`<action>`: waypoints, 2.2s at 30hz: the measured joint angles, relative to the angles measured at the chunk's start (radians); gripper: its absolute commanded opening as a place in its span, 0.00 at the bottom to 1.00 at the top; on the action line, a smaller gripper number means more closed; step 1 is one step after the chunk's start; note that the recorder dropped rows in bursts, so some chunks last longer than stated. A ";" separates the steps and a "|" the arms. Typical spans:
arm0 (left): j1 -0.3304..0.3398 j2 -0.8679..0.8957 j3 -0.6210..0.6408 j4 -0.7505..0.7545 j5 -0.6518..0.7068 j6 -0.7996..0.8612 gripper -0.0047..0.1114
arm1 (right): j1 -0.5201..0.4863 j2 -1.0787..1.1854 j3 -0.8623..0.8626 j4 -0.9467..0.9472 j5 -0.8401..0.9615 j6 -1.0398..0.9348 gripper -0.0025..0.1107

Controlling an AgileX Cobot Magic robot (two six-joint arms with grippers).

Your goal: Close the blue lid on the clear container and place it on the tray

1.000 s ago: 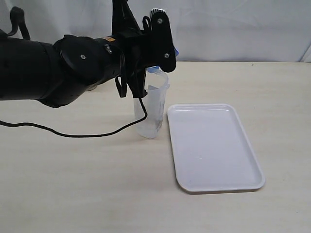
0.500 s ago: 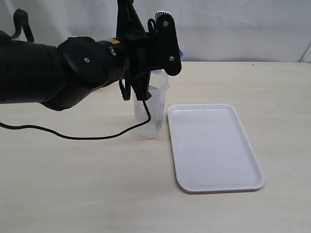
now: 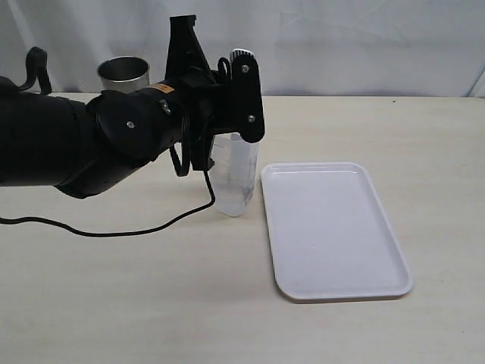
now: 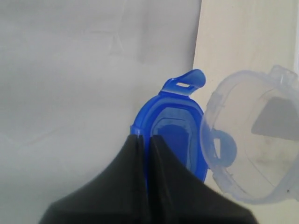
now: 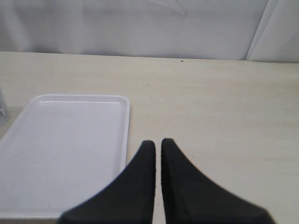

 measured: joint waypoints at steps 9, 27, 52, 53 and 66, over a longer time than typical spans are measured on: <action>0.000 0.000 0.000 0.094 -0.053 -0.128 0.04 | 0.000 0.000 0.000 0.000 0.000 0.000 0.06; -0.022 0.000 0.000 0.171 -0.053 -0.247 0.04 | 0.000 0.000 0.000 0.000 0.000 0.000 0.06; -0.067 -0.027 0.064 0.172 -0.074 -0.251 0.04 | 0.000 0.000 0.000 0.000 0.000 0.000 0.06; -0.069 -0.027 0.064 0.172 -0.074 -0.251 0.04 | 0.000 0.000 0.000 0.000 0.000 0.000 0.06; -0.069 -0.027 0.064 0.172 -0.039 -0.251 0.04 | 0.000 0.000 0.000 0.000 0.000 0.000 0.06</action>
